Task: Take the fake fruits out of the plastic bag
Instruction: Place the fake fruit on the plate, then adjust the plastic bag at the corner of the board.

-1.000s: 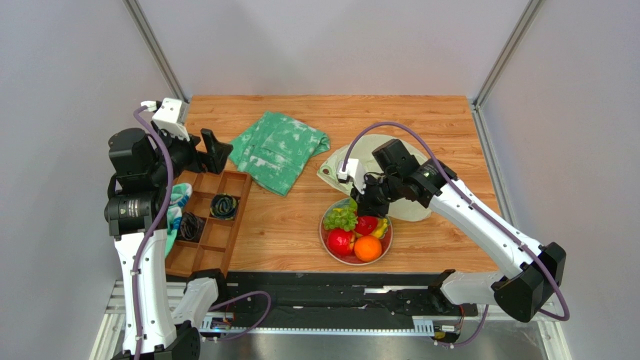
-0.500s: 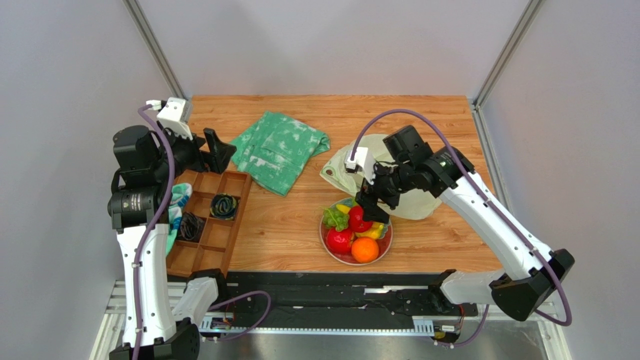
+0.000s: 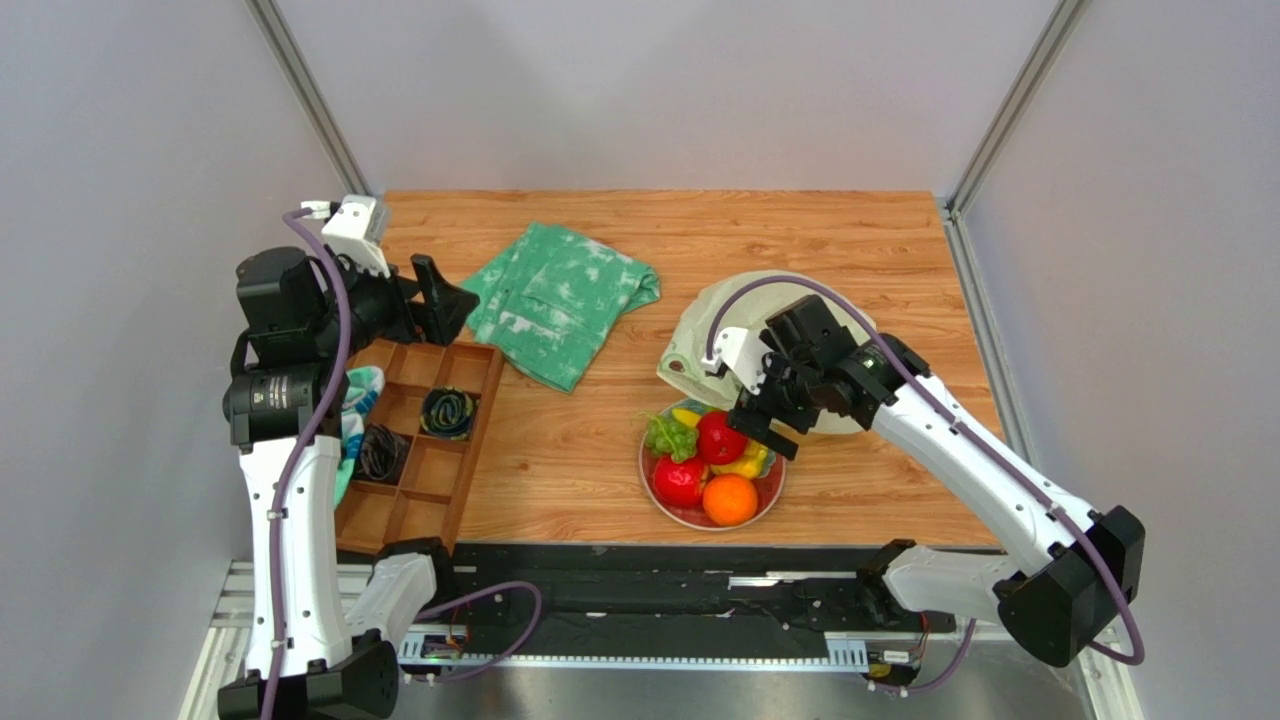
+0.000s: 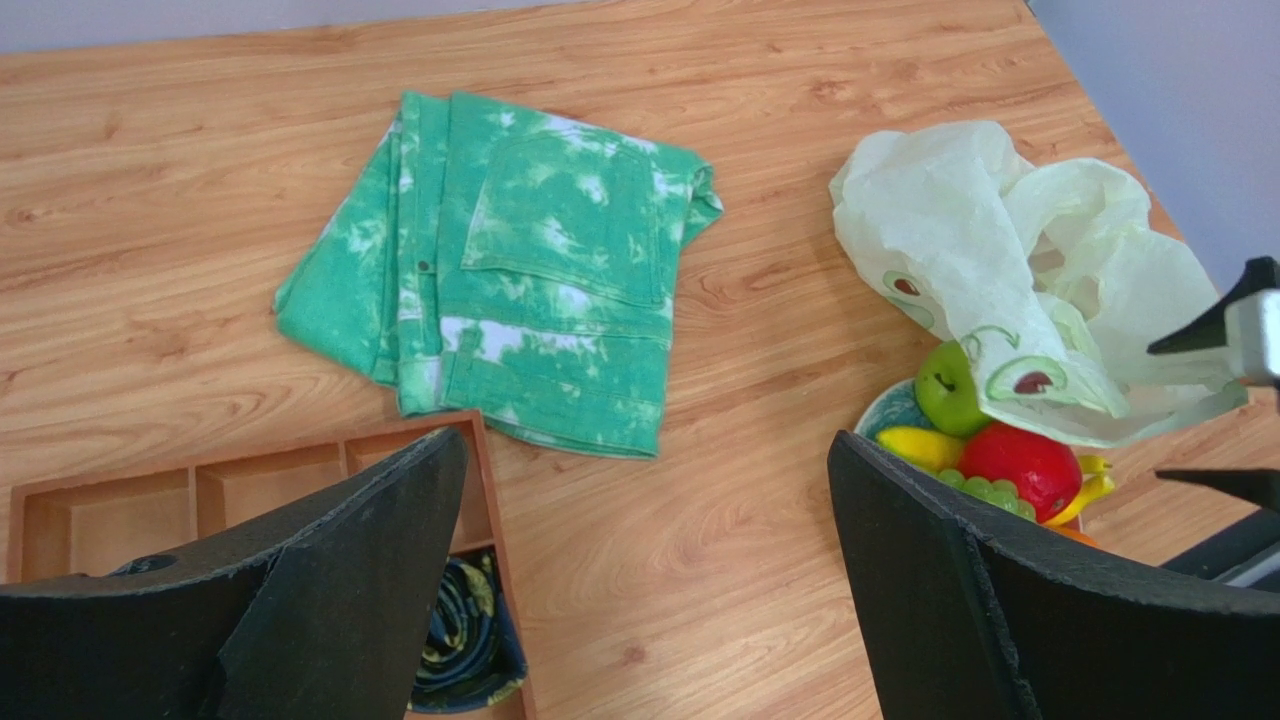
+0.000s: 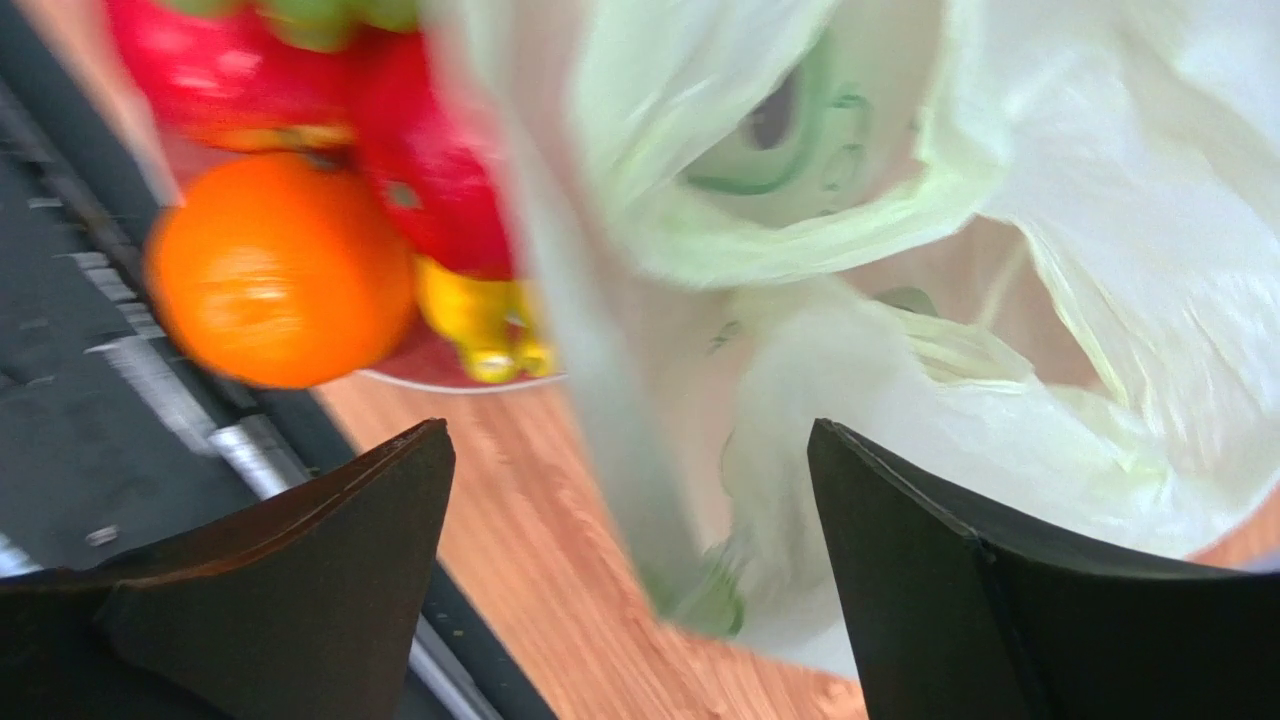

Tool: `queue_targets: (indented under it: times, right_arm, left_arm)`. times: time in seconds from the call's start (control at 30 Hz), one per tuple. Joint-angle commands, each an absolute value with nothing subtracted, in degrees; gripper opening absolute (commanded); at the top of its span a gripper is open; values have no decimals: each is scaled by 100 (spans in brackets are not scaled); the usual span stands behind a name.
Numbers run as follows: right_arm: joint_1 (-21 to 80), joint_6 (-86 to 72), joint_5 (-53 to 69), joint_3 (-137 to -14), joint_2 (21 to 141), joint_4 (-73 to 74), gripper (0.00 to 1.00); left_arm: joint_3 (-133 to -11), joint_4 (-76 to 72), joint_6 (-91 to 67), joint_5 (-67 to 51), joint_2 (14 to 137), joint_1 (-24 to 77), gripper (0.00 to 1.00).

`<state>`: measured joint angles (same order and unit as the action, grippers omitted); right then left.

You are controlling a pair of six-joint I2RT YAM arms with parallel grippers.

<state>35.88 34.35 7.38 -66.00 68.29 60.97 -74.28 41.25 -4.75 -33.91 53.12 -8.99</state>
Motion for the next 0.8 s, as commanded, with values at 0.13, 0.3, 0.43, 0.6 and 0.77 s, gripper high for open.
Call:
queue_targets:
  times: [0.13, 0.3, 0.43, 0.6, 0.77]
  right_arm:
    - [2587, 3761, -1081, -6616, 7337, 3728, 85]
    - [1391, 3552, -1344, -7775, 8778, 3050, 82]
    - [608, 2674, -1091, -9760, 9834, 3830, 83]
    - [719, 2013, 1025, -9969, 9002, 4509, 100]
    - [1493, 1366, 1345, -7662, 6780, 3686, 100]
  left_arm:
    - [-7769, 3990, -598, -3621, 5590, -932, 99]
    - [-7805, 3981, -624, -3630, 5678, -923, 99]
    - [-7857, 4069, -563, -3621, 5678, -923, 99]
    - [-7673, 4070, -396, -3569, 5669, -853, 99]
    - [-7242, 3990, -195, -3332, 5712, -590, 99]
